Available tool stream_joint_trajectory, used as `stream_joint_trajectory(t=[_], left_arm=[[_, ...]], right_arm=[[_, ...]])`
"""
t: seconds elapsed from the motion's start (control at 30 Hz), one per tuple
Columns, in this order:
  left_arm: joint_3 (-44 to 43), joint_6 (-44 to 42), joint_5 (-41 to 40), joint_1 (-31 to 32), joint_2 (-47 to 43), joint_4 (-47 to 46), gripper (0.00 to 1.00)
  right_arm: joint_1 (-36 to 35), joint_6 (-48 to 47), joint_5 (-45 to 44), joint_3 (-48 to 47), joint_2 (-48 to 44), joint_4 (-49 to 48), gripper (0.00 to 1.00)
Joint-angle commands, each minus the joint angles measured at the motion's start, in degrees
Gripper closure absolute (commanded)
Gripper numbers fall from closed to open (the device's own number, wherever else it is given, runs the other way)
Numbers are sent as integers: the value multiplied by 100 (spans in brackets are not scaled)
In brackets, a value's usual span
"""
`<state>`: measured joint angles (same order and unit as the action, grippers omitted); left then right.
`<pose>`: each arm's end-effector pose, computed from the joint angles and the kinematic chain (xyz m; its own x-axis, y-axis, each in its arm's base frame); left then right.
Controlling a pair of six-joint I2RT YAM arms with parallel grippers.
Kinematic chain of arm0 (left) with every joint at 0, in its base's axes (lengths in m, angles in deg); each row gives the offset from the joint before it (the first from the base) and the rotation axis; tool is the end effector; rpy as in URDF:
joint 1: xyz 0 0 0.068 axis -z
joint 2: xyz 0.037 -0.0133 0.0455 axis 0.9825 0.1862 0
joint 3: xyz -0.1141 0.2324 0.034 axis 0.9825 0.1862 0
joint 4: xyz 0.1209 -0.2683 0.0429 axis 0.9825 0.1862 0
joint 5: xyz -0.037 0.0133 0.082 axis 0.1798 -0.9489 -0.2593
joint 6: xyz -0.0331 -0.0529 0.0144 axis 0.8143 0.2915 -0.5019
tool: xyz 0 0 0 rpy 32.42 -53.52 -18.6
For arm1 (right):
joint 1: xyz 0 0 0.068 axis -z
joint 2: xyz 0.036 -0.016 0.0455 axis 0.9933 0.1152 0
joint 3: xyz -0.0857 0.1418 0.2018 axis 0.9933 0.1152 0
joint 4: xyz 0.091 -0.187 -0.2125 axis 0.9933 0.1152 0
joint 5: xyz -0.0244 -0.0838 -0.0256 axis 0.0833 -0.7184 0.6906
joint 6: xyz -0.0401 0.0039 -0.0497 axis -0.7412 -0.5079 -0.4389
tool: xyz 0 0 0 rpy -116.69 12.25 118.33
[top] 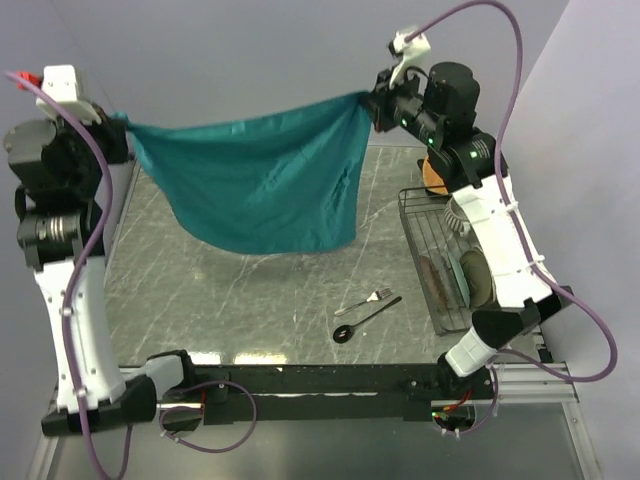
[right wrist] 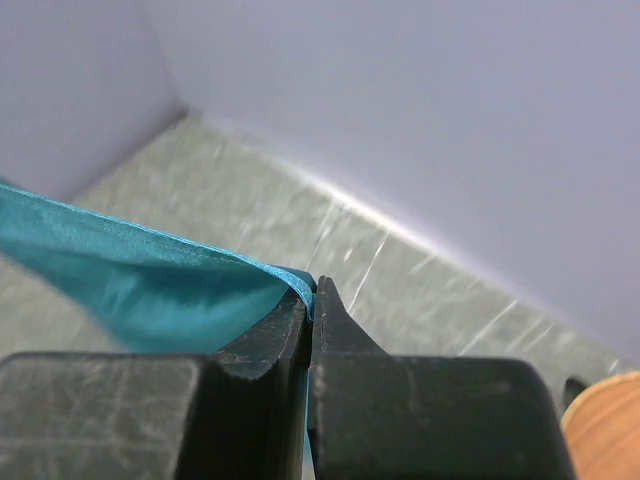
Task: Fold the napkin into a case and place the utensils inside
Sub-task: Flatten out the crumpled napkin at the center of the board.
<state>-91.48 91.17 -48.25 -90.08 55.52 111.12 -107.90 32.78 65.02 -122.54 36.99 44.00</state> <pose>0.2334 0.0354 0.5408 -0.0027 -0.0938 -0.9956 -0.0067 0.9956 -0.0937 0.3324 0.1634 0.5344 -0.0359 -0.0873 -0.9955 -0.6035 0.7959 -0.0480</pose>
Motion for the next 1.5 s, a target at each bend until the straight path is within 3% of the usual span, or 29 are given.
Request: stream_joint_trajectory(t=[0.0, 0.33, 0.47, 0.53, 0.63, 0.77, 0.87, 1.0, 1.1, 1.23, 1.4, 1.43, 1.47], left_arm=[[-448, 677, 107, -18, 949, -747, 99], [-1757, 1407, 309, -27, 2778, -2347, 99], [-2873, 1513, 617, -35, 3314, -2146, 99], [-2946, 1470, 687, -44, 3272, -2111, 99], [-2508, 1391, 705, -158, 2912, -2225, 99], [-1228, 1058, 837, -421, 2289, -1963, 99], [-200, 384, 1143, -571, 1945, -1638, 99], [1332, -865, 1793, -589, 1514, -900, 99], [2361, -1684, 1892, -598, 1355, -530, 99], [3249, -2248, 1638, -755, 1442, -370, 99], [3752, -2705, 1154, -879, 1925, -476, 99], [3743, -2714, 1067, -949, 2144, -511, 99], [3638, -2601, 883, -1010, 2259, -650, 88]], right_arm=[[-10, 133, -850, -589, 687, -672, 100], [-1, -244, -2011, -2030, 2033, -2226, 100], [-10, -324, -2258, -2321, 2121, -2833, 100], [8, -359, -2144, -2243, 2016, -2939, 100], [8, -464, -1777, -1875, 1621, -3089, 100], [-10, -553, -1117, -1225, 1304, -2784, 100], [-71, -614, -503, -23, 822, -2519, 100], [-352, -1271, -61, 2768, 4, -2624, 100], [-764, -1650, 114, 4036, -436, -2483, 100], [-1344, -1827, 177, 4963, -613, -2413, 100], [-2195, -1661, 133, 5141, -139, -2273, 100], [-2303, -1573, 237, 4992, 167, -2168, 81], [-2399, -1485, 395, 4782, 326, -1766, 70]])
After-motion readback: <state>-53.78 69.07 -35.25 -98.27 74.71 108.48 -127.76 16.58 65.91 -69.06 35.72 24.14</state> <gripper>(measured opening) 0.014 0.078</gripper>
